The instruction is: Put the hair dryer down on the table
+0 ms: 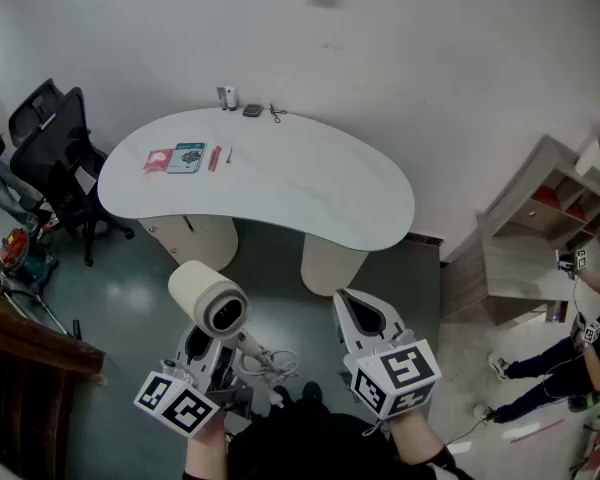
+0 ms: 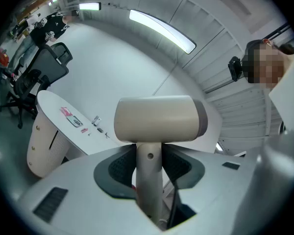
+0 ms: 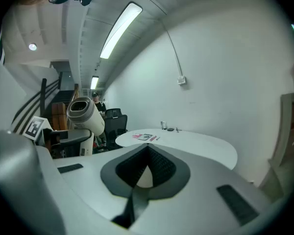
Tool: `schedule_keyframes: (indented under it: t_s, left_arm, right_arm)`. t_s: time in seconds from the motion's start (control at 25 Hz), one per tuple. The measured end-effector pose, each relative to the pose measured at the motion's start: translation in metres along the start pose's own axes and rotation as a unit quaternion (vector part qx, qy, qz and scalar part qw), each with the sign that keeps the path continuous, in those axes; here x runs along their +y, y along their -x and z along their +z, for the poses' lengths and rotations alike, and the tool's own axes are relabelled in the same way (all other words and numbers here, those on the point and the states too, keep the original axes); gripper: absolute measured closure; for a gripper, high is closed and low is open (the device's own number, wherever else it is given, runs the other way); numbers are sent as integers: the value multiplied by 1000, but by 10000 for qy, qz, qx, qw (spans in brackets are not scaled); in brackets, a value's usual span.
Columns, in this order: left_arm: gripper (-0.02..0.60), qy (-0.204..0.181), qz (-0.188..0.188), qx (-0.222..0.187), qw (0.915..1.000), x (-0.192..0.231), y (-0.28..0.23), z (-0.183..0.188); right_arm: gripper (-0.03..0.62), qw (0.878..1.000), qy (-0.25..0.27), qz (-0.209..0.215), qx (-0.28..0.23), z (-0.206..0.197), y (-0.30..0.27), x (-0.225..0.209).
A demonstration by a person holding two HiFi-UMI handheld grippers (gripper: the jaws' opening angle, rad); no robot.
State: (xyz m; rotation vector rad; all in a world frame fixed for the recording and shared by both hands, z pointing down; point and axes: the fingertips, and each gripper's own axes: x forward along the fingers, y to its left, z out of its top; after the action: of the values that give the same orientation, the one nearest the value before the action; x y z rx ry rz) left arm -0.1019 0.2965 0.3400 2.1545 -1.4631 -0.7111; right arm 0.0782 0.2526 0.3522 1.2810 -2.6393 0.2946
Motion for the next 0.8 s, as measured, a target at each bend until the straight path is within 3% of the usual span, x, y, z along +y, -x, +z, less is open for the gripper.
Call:
schedule_keyframes:
  t_s: [0.8]
  left_arm:
    - [411,-77,103,152,9998,1,-18,-10]
  right_arm:
    - [592,9997,-240,21,31,-13,-1,-26]
